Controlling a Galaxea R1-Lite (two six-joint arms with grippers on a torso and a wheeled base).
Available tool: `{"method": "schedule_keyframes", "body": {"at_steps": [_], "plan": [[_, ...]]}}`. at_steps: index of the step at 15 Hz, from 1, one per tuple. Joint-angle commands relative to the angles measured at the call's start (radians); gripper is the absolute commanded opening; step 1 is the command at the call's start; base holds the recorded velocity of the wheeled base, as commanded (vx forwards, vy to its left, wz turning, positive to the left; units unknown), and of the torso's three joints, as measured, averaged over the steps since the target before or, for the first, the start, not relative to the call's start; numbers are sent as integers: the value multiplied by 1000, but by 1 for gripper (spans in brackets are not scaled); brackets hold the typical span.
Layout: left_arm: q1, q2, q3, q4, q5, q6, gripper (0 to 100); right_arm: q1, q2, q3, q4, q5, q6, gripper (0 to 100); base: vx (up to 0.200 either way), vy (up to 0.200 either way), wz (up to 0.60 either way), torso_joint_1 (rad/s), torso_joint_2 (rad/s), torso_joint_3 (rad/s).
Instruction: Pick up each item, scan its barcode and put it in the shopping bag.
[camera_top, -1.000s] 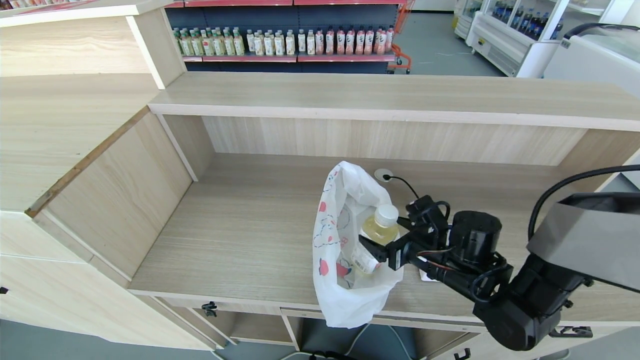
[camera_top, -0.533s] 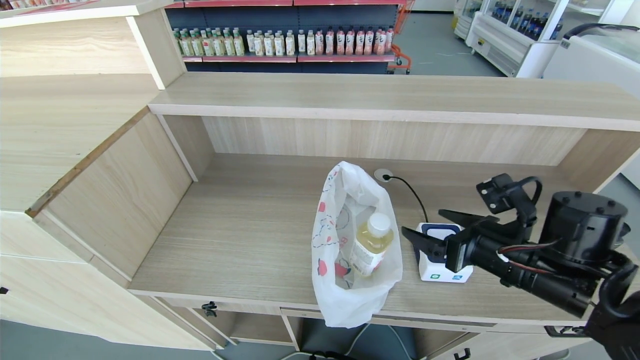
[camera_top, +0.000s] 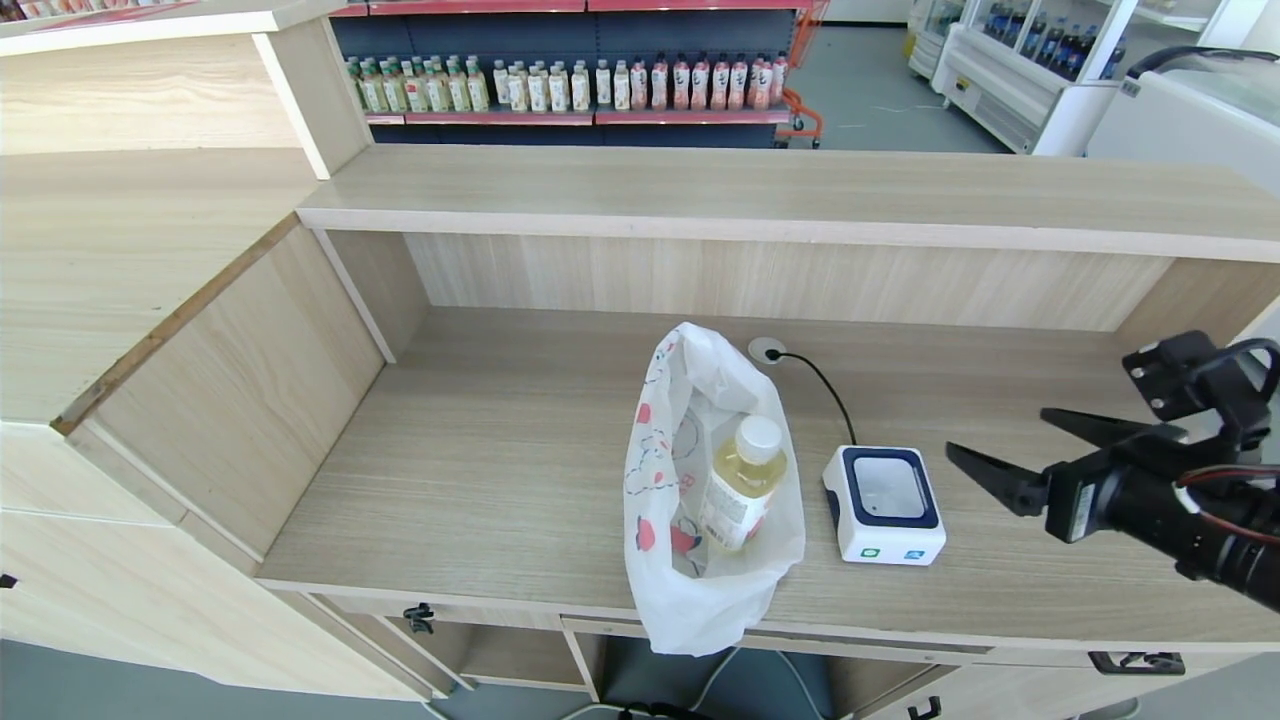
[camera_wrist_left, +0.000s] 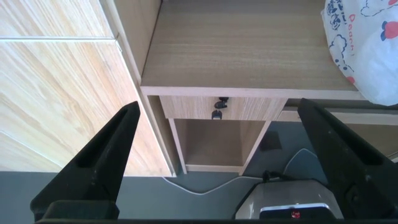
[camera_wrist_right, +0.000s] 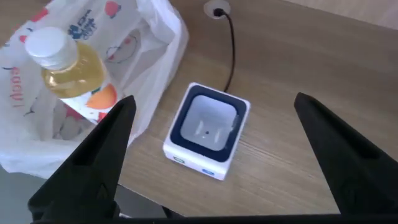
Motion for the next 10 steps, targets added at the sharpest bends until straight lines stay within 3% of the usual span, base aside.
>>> {"method": "schedule_keyframes", "body": {"at_steps": [1,5,7,10], "plan": [[0,0,0,0,0,0,100,-246,-100,7,97,0,-62,100,0,0,0,0,0,0],[0,0,0,0,0,0,100,-515,-82,15,117,0,-85,100,0,0,0,0,0,0],[0,0,0,0,0,0,100,-558,-111,29,114,-10,-56,100,0,0,0,0,0,0],[0,0,0,0,0,0,100,-591,-177,121,119,-163,-51,100,0,0,0,0,0,0]]}}
